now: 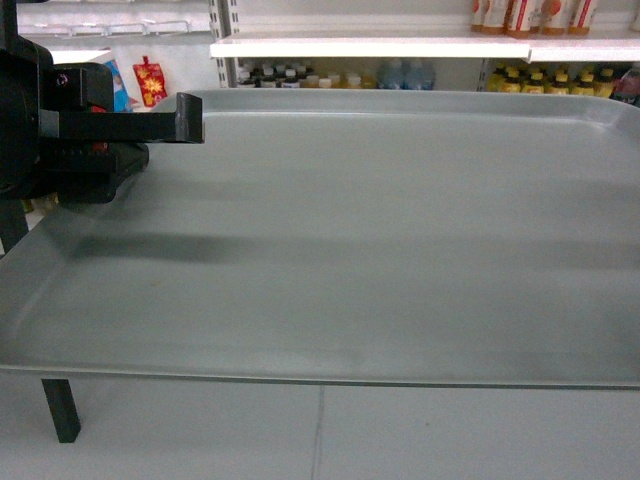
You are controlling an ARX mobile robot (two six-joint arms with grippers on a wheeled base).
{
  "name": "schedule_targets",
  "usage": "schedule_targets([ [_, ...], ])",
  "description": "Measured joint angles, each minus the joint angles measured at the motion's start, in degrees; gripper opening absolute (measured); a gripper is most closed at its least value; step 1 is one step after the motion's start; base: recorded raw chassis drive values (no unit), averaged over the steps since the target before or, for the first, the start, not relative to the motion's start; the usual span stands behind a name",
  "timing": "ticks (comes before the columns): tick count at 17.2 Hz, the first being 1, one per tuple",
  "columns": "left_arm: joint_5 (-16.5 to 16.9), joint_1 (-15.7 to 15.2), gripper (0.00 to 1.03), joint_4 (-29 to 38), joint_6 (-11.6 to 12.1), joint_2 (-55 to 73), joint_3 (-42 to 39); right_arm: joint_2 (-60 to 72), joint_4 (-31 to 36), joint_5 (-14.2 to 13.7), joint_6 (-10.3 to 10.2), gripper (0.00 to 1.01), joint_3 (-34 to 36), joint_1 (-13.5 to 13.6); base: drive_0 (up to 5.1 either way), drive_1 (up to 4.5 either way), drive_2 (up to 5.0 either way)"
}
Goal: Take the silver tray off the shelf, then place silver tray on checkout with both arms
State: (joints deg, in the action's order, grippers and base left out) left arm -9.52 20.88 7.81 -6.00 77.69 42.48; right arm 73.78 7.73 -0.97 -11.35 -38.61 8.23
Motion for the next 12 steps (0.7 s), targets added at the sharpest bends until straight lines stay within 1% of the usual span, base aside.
schedule_targets([
  [12,0.02,0.0,0.04,0.55,0.09,-0.07,0.07,-0.02,0.5,-0.11,0.0,0.03,0.09,0.02,0.1,-4.13,4.2],
])
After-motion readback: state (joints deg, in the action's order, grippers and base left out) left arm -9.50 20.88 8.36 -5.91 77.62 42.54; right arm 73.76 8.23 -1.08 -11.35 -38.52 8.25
